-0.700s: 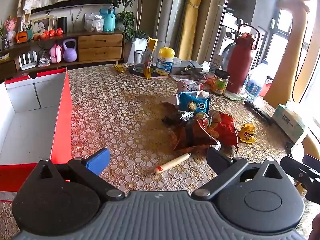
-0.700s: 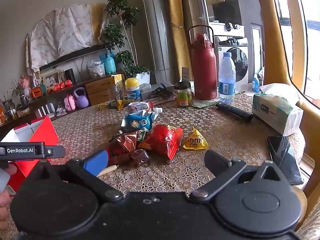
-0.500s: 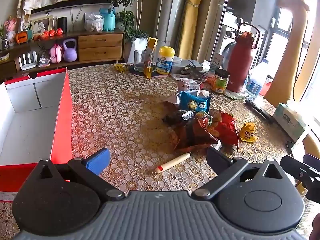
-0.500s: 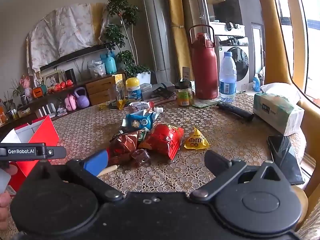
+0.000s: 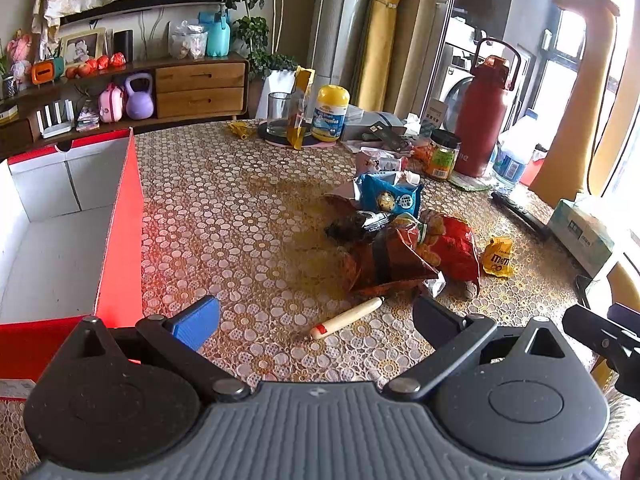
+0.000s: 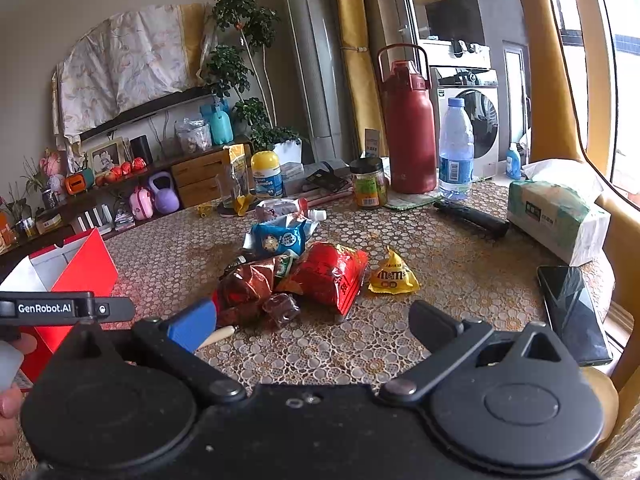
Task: Organize snacks
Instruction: 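Move both tools toward the pile of snack packets on the table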
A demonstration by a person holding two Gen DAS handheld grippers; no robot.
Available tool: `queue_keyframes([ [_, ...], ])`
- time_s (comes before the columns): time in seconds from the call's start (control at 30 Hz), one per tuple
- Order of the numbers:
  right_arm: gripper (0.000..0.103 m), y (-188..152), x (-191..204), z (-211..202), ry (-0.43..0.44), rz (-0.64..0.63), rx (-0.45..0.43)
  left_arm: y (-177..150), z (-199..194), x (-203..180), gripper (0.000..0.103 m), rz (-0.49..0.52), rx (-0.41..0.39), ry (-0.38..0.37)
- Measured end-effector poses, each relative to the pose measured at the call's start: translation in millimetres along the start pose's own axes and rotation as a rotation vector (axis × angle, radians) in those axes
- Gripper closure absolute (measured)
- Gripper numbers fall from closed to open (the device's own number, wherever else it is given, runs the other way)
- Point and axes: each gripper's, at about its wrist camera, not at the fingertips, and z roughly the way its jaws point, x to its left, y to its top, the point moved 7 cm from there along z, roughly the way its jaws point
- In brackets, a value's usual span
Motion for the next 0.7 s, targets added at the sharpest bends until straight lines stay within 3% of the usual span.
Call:
queue_keyframes([
  [0.7,0.000,-1.5,-2.3,1.8,-0.005,0.003,0.009,-4.5,4.7,-3.5,0.000,-0.004,0.017,-0.019],
])
